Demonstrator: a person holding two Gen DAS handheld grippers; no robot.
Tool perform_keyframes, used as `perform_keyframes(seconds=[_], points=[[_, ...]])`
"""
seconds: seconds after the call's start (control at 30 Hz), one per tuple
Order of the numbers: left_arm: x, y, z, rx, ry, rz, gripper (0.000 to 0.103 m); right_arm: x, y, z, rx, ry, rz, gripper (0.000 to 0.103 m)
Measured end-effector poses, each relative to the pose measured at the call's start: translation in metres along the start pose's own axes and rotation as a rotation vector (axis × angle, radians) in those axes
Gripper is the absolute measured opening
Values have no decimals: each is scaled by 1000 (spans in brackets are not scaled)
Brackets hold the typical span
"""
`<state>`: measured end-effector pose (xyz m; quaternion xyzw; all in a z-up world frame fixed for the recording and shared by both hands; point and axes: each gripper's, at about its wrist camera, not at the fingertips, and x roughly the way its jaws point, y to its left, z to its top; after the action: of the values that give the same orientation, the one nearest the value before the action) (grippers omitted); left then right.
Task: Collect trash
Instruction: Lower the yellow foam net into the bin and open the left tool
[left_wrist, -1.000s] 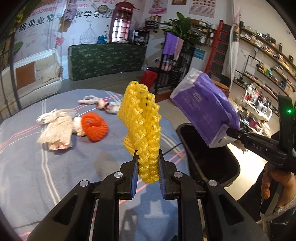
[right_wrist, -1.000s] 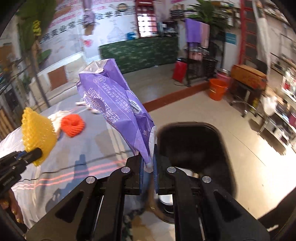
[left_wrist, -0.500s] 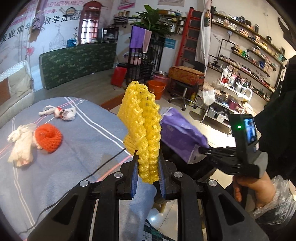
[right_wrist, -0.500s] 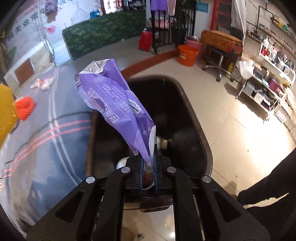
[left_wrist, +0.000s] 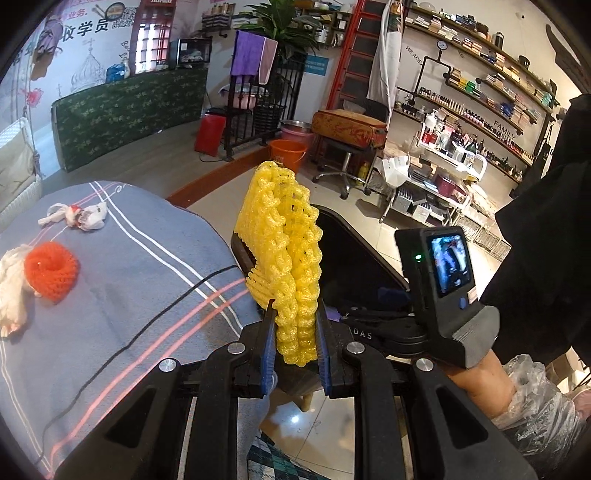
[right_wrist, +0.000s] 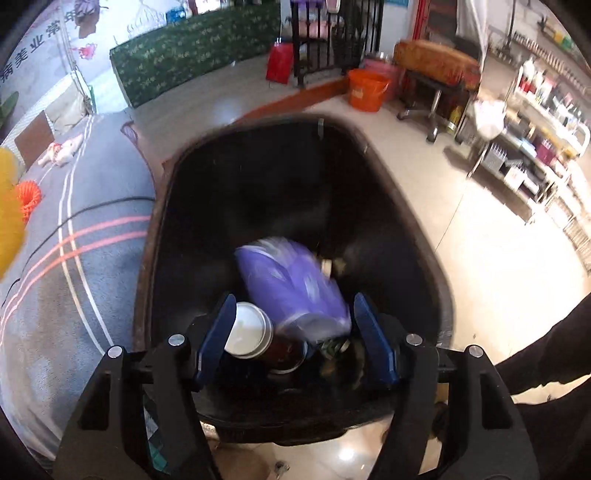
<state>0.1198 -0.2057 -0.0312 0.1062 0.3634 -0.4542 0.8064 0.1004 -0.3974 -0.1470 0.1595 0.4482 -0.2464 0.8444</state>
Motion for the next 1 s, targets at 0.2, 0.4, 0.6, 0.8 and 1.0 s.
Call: perform_keyframes(seconds=[0.2,0.4,0.6,0.8,1.0], points=[[24,-6,9,-3,55,-56,19,-30,-19,2,41,-86,-38,75],[59,-20,19,15,114,-86,19,-56,-43,-3,91,-140,-95,82],[90,-31,21,18,175,-110,19,-77,-69,-14,134,-189,-134,83],[114,-40,19,44,223,-115,19,-85,-87,-18,192,-212,-147,85],[136,-41,18,42,282,-122,22,-84,-100,-22,231,-207,-160,85]])
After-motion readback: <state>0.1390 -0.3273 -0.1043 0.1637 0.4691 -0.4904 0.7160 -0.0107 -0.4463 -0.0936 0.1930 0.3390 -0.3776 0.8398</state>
